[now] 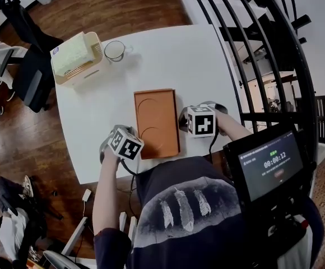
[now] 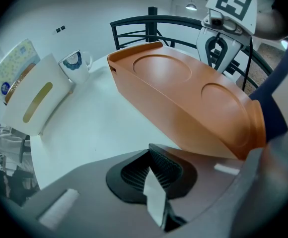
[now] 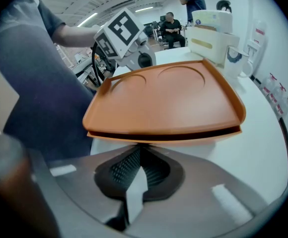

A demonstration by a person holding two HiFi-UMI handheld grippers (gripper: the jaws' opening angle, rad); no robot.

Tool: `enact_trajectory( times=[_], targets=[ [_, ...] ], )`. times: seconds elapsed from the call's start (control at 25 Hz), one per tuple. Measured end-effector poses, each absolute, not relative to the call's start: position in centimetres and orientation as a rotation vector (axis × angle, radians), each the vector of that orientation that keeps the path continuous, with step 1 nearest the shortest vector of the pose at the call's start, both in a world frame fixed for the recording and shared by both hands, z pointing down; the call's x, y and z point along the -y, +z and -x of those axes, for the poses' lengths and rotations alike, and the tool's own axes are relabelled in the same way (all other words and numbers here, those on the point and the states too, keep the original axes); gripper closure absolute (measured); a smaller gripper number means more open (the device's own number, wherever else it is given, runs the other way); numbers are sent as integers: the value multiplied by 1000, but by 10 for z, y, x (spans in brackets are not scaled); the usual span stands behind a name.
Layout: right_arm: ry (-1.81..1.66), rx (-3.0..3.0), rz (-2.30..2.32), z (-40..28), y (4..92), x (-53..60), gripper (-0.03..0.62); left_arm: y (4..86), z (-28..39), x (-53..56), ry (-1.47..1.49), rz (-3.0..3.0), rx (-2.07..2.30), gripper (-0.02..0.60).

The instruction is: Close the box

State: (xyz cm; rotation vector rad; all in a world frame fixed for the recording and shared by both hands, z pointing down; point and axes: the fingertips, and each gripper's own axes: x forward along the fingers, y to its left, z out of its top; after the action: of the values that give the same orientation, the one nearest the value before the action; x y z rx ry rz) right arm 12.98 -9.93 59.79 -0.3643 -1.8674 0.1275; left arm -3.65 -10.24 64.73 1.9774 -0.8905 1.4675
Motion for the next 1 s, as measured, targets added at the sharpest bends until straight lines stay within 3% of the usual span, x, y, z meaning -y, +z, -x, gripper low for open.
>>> enact_trajectory(
  times=[1.0],
  targets=[
    [84, 1871, 367, -117, 592, 107, 589, 646, 38, 103, 1436, -1969, 894, 566]
  ],
)
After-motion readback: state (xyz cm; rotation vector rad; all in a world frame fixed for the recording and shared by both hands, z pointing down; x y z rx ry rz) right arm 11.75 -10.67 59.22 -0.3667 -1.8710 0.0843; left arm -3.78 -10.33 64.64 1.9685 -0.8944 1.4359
